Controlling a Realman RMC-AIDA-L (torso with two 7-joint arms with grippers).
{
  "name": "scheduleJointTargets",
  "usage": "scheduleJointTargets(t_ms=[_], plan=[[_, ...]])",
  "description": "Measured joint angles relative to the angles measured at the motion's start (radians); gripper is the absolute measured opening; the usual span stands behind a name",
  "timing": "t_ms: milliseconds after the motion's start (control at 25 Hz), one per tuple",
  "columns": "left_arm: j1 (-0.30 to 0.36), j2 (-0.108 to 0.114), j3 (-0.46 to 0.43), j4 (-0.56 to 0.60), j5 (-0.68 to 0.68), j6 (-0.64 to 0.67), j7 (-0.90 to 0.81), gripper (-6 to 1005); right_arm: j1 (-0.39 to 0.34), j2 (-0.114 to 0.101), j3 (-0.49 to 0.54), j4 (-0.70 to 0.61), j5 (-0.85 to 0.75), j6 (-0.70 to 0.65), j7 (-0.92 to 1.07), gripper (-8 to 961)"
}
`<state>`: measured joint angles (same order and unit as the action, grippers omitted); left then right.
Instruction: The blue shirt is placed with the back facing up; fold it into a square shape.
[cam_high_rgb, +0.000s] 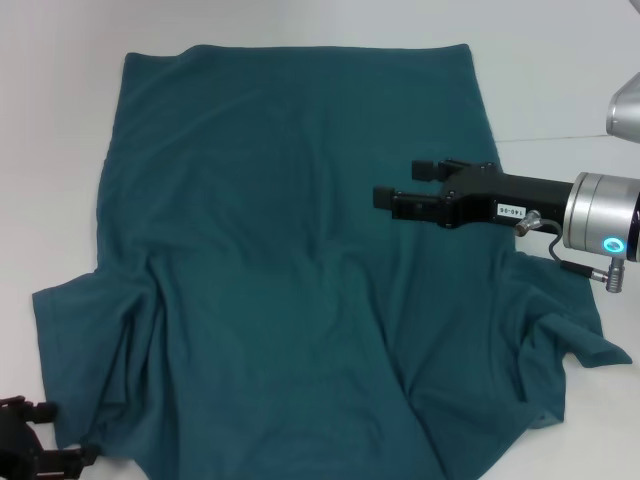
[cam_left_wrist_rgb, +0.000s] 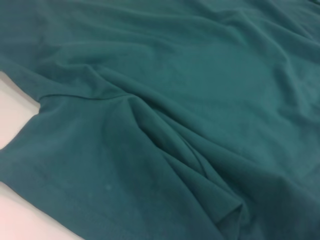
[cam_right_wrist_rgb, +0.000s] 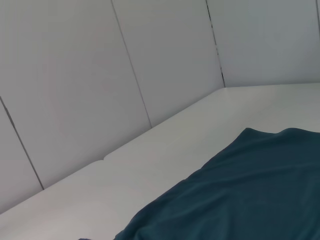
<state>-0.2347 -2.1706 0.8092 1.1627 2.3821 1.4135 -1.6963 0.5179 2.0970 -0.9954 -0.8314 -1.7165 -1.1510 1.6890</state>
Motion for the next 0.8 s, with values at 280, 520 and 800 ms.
scheduleJointTargets(t_ms=[280,520,800], plan=[[0.000,0.000,0.001,0.000,-0.002,-0.008,0.000,859,-0.003,0.000,0.000,0.000,0.000,-0.001,0.000,916],[-0.001,0.000,0.001,-0.009,-0.005,-0.023,0.000,857,-0.002,0.000,0.000,0.000,0.001,0.000,0.000,917],[-0.011,0.000,0.001,-0.024,-0.001,-0.030,0.000,855,0.000,0.000,0.001,0.000,0.002,0.001,0.000,917]])
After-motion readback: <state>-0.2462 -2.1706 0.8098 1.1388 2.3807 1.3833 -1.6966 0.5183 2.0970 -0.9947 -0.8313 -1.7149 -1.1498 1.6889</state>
